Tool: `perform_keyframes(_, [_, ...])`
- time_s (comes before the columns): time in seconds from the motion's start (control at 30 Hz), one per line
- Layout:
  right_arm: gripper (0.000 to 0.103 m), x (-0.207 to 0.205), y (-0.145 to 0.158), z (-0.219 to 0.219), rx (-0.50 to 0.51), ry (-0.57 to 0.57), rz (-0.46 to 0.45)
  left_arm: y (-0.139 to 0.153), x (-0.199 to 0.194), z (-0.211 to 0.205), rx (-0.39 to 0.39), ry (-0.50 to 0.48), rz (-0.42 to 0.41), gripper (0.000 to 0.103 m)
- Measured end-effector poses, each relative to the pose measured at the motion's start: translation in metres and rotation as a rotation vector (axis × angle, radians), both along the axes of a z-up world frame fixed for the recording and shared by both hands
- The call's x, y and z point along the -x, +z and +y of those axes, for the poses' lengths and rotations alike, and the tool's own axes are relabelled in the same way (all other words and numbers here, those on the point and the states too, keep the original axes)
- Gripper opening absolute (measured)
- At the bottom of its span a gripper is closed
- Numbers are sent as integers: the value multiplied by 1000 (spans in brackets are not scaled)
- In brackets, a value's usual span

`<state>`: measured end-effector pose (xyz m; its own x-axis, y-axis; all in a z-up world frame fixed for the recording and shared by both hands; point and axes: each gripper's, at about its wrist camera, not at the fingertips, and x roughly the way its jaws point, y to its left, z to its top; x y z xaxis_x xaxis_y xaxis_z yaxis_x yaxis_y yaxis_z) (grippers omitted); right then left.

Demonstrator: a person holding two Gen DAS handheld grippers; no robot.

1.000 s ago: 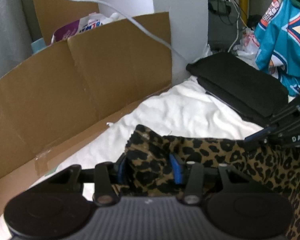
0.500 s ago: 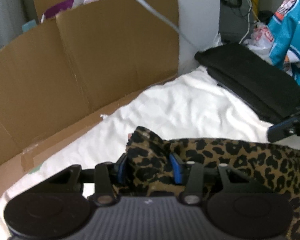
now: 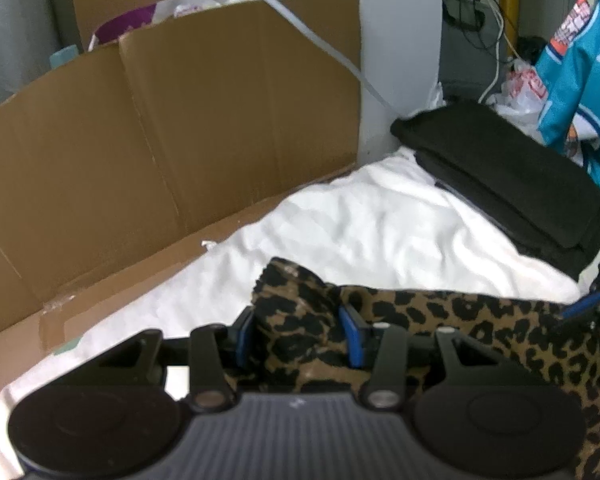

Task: Fold clothes
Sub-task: 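Pinch the garment with the right tool while the left tool pulls it flat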

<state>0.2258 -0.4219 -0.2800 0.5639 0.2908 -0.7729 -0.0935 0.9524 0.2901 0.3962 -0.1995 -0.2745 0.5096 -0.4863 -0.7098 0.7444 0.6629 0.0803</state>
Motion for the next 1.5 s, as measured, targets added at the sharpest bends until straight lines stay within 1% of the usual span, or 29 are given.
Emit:
perform_keyframes(0.1, [1,3,1,0,17,9,-4,5,0,0,13,1,-4,47])
perform_keyframes(0.27, [1,6,12,-5,46,-19,-23,8,0,-5,24,3,-6,47])
perform_keyframes(0.43, [1,-1,6,-10,80,-44,9,-7,-3,-15,-34,2,-7,47])
perform_keyframes(0.6, [2,-12,-15,-23,51,-101,80,-25,-7,-22,-56,28,1,50])
perform_keyframes(0.67, [7,-10,-13,-30,21,-120,80,-29,-7,-28,-79,28,-5,55])
perform_keyframes(0.7, [10,-8,-11,-33,10,-129,78,-29,-7,-30,-91,26,-12,56])
perform_keyframes(0.77, [21,-2,-4,-40,0,-148,69,-26,-6,-31,-104,27,-16,57])
perform_keyframes(0.8, [22,1,-1,-43,-5,-157,64,-23,-6,-29,-98,35,-9,57])
perform_keyframes(0.93, [23,20,18,-58,-30,-181,27,-7,-7,-20,-62,70,16,58])
perform_keyframes(1.0, [23,29,26,-63,-41,-188,11,4,-5,-13,-45,89,11,58])
perform_keyframes(1.13, [23,44,33,-64,-71,-179,-2,24,4,0,-1,91,6,58])
perform_keyframes(1.23, [23,53,30,-59,-75,-153,9,35,16,8,27,66,19,56])
perform_keyframes(1.37, [23,62,16,-50,-88,-141,42,37,32,8,37,6,67,46])
perform_keyframes(1.4, [23,64,12,-49,-92,-141,51,34,36,7,33,-8,80,45])
perform_keyframes(1.43, [23,65,9,-48,-91,-143,60,30,41,4,14,-23,90,45])
perform_keyframes(1.5, [23,67,2,-47,-87,-148,80,18,46,-2,-43,-35,94,38])
